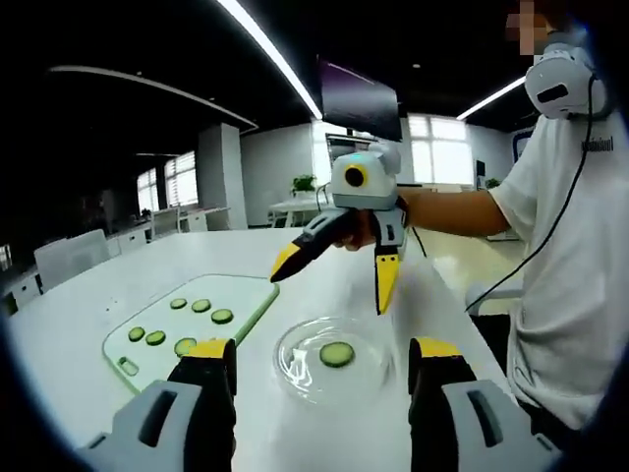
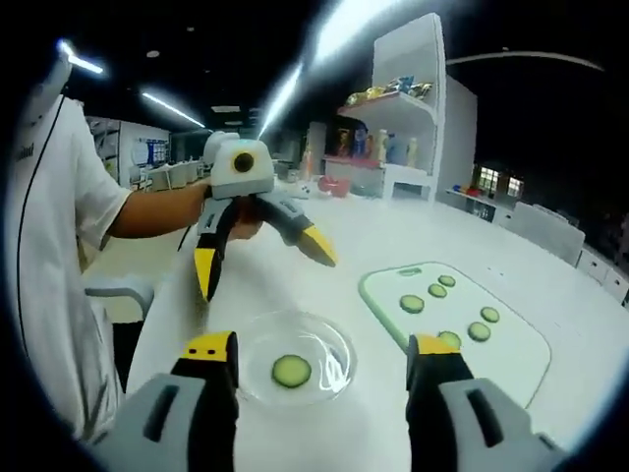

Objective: Open the petri dish lid, add cucumber slices into the petri dish, and close the lid

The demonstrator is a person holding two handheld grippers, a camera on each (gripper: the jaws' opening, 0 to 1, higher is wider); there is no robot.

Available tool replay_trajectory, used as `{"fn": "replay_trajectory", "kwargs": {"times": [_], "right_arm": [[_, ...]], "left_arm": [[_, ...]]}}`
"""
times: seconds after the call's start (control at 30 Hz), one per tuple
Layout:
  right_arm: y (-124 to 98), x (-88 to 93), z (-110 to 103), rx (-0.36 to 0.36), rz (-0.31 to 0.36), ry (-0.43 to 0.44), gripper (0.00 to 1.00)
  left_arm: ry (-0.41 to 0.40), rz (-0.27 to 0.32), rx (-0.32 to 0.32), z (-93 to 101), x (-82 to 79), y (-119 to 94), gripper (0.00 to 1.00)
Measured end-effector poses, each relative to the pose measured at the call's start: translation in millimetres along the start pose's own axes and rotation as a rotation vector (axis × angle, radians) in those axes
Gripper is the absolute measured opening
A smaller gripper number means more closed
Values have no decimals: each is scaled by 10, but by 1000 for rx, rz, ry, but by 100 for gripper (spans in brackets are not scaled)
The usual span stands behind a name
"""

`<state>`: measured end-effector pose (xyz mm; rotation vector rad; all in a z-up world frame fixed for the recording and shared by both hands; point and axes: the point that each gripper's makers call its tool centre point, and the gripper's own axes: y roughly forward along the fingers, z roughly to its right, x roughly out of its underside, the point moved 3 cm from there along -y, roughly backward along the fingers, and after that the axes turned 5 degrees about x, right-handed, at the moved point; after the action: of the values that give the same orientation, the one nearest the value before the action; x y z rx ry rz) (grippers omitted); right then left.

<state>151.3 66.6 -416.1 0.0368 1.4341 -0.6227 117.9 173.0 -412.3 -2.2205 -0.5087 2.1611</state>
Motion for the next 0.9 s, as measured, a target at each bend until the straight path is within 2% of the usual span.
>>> {"fn": "replay_trajectory", "kwargs": {"times": [0.07, 0.17, 0.27, 0.43, 0.53, 0.7, 0.9], "right_arm": [[-40, -34, 32, 29, 10, -3, 68], [-118, -67, 172, 124, 5, -35, 68], [-214, -167, 231, 156, 44, -15, 68], [-414, -297, 355, 232, 105, -9, 69], [-546, -355, 412, 280, 154, 19, 69], [-727, -420, 498, 347, 181, 12, 69], [-987, -532, 597, 400, 218, 18, 69]], "left_arm": [[6, 21, -23, -19, -66, -24, 71], [2, 52, -45, -23, -154, -66, 71], [16, 63, -78, -29, -217, -128, 71], [33, 72, -204, -109, -293, -342, 71], [31, 88, -255, -105, -333, -494, 71], [22, 109, -300, -83, -327, -750, 71], [22, 122, -401, -147, -310, -1039, 71]]}}
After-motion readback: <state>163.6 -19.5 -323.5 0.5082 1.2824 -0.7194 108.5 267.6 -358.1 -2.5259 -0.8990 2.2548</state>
